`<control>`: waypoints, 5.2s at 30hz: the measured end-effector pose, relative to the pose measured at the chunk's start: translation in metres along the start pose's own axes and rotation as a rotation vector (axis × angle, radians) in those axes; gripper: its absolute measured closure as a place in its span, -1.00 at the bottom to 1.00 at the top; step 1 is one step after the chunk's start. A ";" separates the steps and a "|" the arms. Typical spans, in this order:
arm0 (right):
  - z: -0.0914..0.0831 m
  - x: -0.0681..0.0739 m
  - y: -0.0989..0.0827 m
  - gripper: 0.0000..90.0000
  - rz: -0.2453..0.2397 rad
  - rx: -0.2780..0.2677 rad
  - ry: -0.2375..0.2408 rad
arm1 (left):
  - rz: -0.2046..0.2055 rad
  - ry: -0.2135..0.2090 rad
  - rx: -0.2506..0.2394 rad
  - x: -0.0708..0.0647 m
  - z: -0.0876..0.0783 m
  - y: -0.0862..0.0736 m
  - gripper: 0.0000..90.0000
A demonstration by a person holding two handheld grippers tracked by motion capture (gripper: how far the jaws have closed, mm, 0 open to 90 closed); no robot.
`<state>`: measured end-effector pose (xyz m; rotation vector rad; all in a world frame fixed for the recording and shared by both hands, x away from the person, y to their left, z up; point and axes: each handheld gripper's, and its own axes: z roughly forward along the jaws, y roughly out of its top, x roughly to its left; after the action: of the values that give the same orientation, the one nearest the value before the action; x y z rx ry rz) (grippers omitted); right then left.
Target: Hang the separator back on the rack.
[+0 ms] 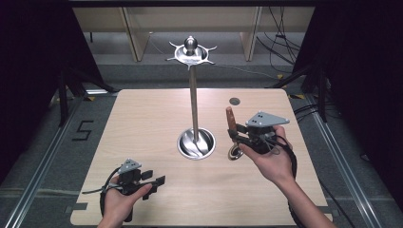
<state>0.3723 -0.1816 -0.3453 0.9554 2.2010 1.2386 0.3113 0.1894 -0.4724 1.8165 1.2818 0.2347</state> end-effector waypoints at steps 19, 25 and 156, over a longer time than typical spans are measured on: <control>-0.003 0.000 0.017 0.53 -0.005 -0.048 -0.013 | 0.002 -0.004 -0.011 0.001 -0.001 0.000 -0.14; -0.003 0.000 0.019 0.53 0.004 -0.073 -0.024 | 0.003 -0.004 -0.012 0.001 -0.001 0.000 -0.13; -0.010 -0.018 0.096 0.53 -0.056 -0.193 0.034 | 0.021 0.011 -0.008 0.001 -0.002 0.001 -0.13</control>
<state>0.4118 -0.1659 -0.2565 0.7965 2.0725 1.4201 0.3114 0.1916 -0.4708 1.8248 1.2686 0.2608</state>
